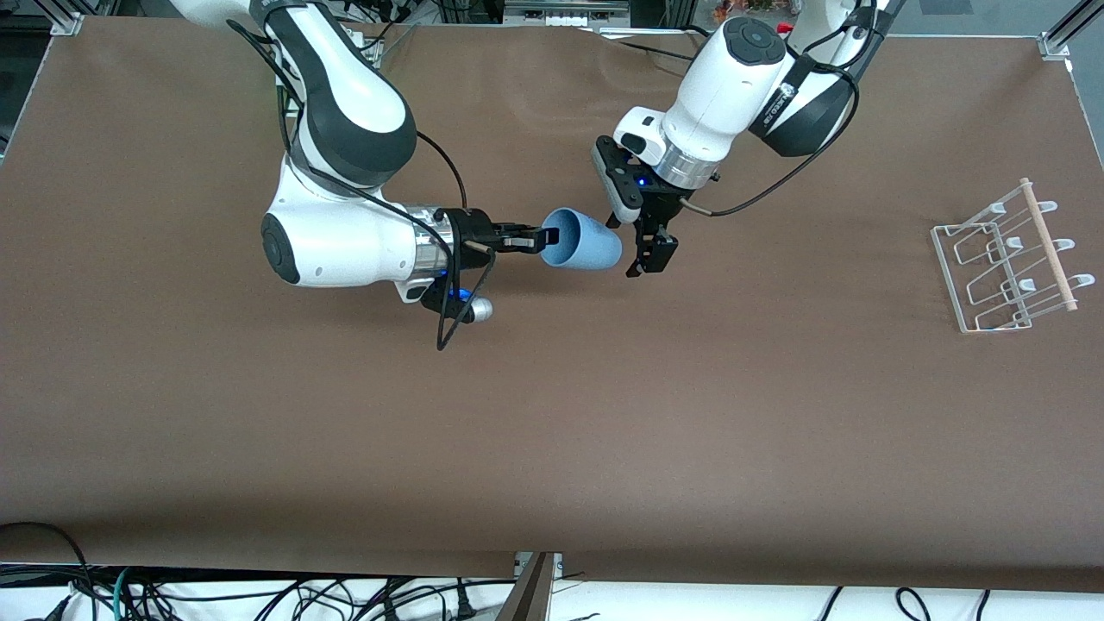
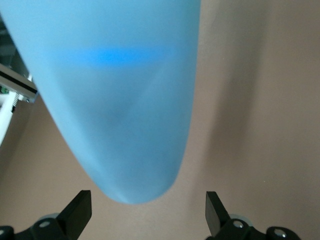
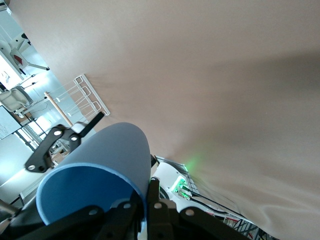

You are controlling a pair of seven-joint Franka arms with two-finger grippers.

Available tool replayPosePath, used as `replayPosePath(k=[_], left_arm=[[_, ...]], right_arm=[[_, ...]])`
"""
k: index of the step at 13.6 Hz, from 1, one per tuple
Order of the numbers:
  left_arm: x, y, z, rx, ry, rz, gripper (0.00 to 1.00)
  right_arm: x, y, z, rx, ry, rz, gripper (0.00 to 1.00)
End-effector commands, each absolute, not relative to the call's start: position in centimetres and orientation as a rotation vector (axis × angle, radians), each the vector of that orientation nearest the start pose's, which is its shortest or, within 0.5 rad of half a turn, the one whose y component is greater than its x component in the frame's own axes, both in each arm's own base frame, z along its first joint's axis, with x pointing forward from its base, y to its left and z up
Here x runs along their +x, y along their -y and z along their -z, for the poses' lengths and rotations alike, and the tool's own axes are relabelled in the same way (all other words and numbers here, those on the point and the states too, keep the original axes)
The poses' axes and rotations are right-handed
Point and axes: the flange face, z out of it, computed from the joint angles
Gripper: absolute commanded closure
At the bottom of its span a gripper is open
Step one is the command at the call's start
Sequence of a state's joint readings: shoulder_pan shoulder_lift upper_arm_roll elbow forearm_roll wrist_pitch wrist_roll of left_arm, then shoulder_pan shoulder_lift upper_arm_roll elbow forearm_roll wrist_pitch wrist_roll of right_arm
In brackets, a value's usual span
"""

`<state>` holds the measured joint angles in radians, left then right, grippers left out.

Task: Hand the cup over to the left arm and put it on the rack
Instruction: 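Close the left gripper on the cup's base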

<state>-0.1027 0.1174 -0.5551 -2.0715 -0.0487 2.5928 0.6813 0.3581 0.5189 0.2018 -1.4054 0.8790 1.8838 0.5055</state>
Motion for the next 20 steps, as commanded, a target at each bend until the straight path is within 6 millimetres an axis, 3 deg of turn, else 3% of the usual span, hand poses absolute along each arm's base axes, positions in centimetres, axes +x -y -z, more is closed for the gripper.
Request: replayPosePath(k=[1,10,11,12,13,14,17,18,19,20], left_arm=[[47.7,36.2,-44.7,-2.488,-1.930,0.725,0.00],[48.9,37.8,-44.1,-2.548,-1.892,0.819,0.00],[48.9,37.8,-43.8,-2.549,-1.896,0.813,0.17],[48.9,37.8,-43.8,-2.545,-1.899,0.816,0.53],[49.0,37.7,-43.9,-2.543,-1.898,0.818,0.82],[49.0,37.7,-43.9,-2.539,-1.902,0.818,0.96],[49.1,37.5,-44.3,-2.552,-1.883,0.820,1.00],[48.9,37.4,-44.7,-2.545,-1.883,0.819,1.00],[48.8,37.2,-45.0,-2.542,-1.884,0.801,1.00],[48.6,37.2,-45.4,-2.535,-1.884,0.799,1.00]], right_arm=[[58.5,-40.6,-44.0,-2.244,-0.322,-0.641,1.00],[57.5,-42.0,-43.1,-2.255,-0.302,-0.684,1.00],[57.5,-42.0,-43.1,-2.254,-0.303,-0.685,1.00],[57.5,-42.1,-43.0,-2.254,-0.302,-0.687,1.00],[57.5,-42.1,-43.0,-2.255,-0.302,-0.687,1.00],[57.5,-42.0,-42.9,-2.254,-0.305,-0.688,1.00],[57.6,-41.9,-42.9,-2.254,-0.306,-0.687,1.00],[58.0,-41.4,-42.8,-2.252,-0.312,-0.682,0.40],[58.2,-41.1,-43.0,-2.256,-0.311,-0.674,0.00],[58.6,-40.4,-43.1,-2.260,-0.315,-0.665,0.00]])
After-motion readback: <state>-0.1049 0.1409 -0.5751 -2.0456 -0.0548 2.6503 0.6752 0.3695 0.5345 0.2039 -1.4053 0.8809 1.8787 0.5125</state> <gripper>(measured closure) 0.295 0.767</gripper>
